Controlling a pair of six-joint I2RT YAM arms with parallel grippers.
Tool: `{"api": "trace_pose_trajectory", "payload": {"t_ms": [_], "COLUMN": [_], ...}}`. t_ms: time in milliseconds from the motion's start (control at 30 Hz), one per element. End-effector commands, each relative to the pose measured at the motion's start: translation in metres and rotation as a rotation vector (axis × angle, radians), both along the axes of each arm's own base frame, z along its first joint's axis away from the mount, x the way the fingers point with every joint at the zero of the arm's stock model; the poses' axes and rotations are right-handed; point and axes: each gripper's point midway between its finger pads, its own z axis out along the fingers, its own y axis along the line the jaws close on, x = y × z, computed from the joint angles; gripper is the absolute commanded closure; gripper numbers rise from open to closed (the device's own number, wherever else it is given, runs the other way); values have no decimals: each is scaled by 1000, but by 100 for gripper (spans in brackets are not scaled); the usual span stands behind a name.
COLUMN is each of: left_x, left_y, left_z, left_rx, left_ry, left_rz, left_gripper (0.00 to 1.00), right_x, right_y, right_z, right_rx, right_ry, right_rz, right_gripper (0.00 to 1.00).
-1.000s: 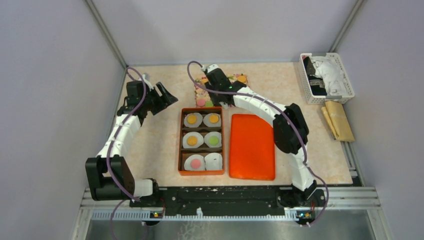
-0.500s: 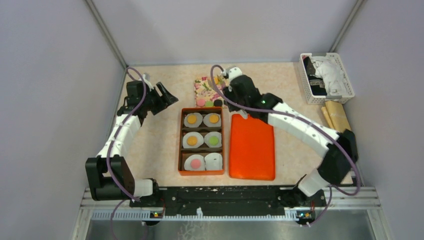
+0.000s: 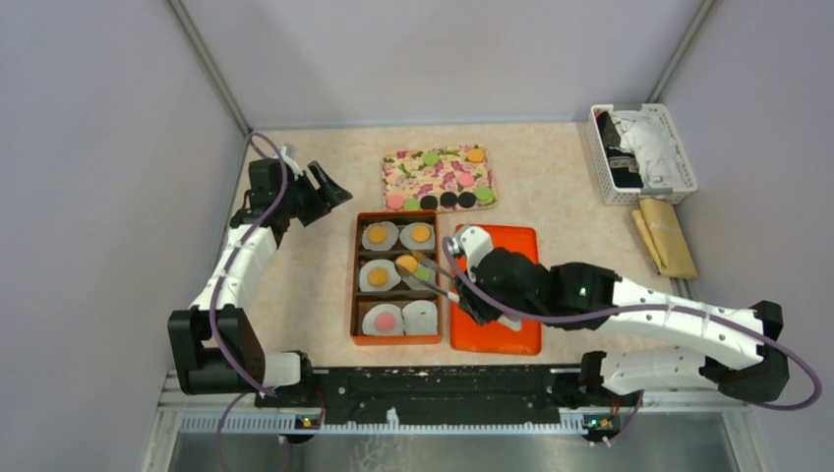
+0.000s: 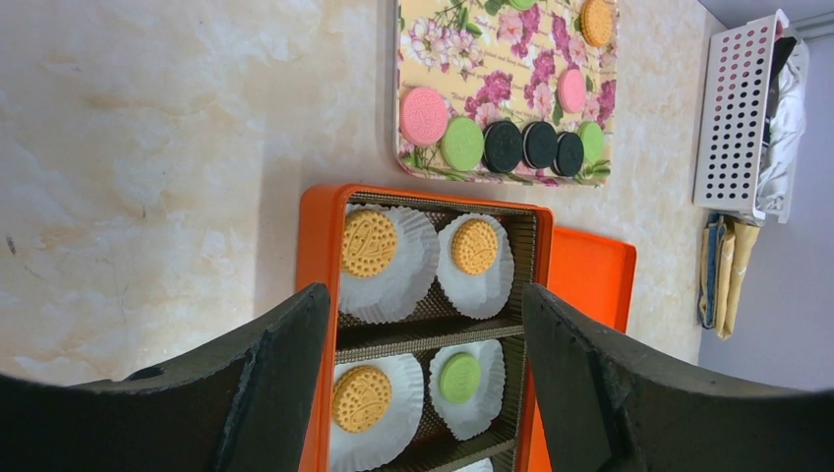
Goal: Pack the cookies
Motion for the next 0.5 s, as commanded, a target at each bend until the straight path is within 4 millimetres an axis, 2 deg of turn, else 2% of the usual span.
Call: {"api": "trace_pose_trajectory", "payload": {"t_ms": [0, 100, 233, 333, 467], "left_x": [3, 0, -4, -6, -6], "left_y": [-3, -3, -2, -1, -2], "left_z": [11, 16, 23, 27, 28], "left_rx": [-28, -26, -24, -12, -13], "left_ry": [-40, -51, -67, -79, -84], "left_rz": [-10, -10, -11, -9, -11], "left_gripper": [23, 23, 23, 22, 22], "right_x": [-37, -58, -75, -79, -74], "right_y": [-17, -17, -16, -15, -14], "right_z": [-19, -30, -54, -65, -67], "right_rx": [-42, -63, -107, -121, -113], "right_ry": [87, 118, 159, 167, 143], "right_rz": [-41, -27, -17, -23, -43], "right_gripper": [100, 100, 100, 100, 100]}}
